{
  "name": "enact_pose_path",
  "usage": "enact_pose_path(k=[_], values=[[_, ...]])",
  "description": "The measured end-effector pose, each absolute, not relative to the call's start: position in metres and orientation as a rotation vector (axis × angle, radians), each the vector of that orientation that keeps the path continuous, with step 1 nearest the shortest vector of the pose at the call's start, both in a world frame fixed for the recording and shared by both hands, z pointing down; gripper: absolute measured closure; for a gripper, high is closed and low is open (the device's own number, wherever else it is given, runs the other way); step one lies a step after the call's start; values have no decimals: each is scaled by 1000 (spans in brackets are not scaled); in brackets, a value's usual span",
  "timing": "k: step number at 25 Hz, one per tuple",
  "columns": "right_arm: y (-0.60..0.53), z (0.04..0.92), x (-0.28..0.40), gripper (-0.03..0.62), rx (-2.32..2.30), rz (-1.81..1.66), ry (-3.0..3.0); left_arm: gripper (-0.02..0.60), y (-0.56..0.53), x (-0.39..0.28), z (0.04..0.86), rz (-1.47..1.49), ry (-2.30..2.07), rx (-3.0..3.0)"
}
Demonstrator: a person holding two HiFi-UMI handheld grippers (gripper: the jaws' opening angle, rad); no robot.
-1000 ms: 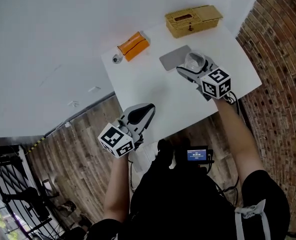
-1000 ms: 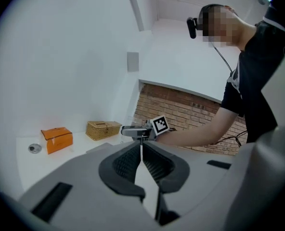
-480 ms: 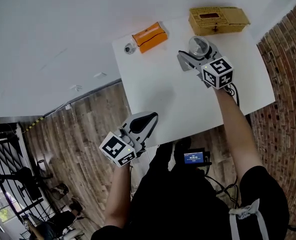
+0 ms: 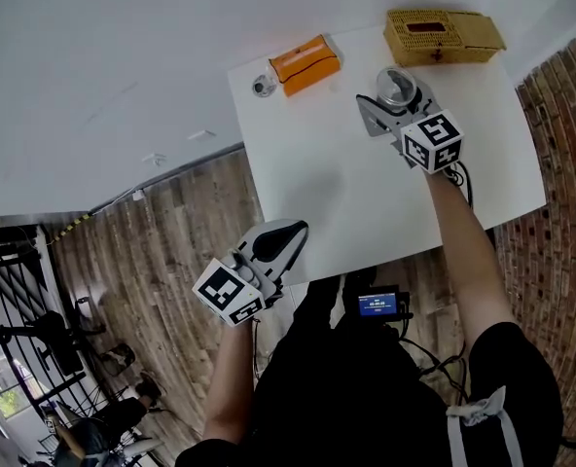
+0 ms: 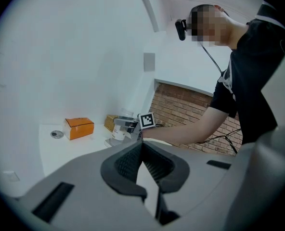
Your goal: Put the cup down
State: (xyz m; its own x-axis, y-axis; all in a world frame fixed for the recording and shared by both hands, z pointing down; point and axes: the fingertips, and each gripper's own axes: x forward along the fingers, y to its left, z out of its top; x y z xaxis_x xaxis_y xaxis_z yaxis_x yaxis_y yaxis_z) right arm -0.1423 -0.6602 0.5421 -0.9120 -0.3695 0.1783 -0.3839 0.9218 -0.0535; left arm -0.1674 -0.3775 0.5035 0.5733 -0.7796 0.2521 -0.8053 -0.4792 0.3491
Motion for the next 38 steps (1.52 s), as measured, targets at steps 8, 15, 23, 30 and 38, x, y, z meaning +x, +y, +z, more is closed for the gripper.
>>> enact_pose_path(k=[8, 15, 23, 30, 38], values=[[-660, 541, -142, 227, 546, 124, -2952, 572, -375, -163, 497, 81, -1276, 2389], [-667, 533, -136, 111, 592, 163, -2959, 572, -372, -161, 491, 67, -1275, 2402], [-650, 534, -118, 111, 591, 184, -2932, 574, -368, -153, 486, 69, -1261, 2429], [-624, 530, -81, 111, 623, 243, -2915, 574, -359, -149, 483, 66, -1246, 2445], [-584, 515, -41, 112, 656, 289, -2904, 574, -346, -133, 474, 46, -1210, 2500]])
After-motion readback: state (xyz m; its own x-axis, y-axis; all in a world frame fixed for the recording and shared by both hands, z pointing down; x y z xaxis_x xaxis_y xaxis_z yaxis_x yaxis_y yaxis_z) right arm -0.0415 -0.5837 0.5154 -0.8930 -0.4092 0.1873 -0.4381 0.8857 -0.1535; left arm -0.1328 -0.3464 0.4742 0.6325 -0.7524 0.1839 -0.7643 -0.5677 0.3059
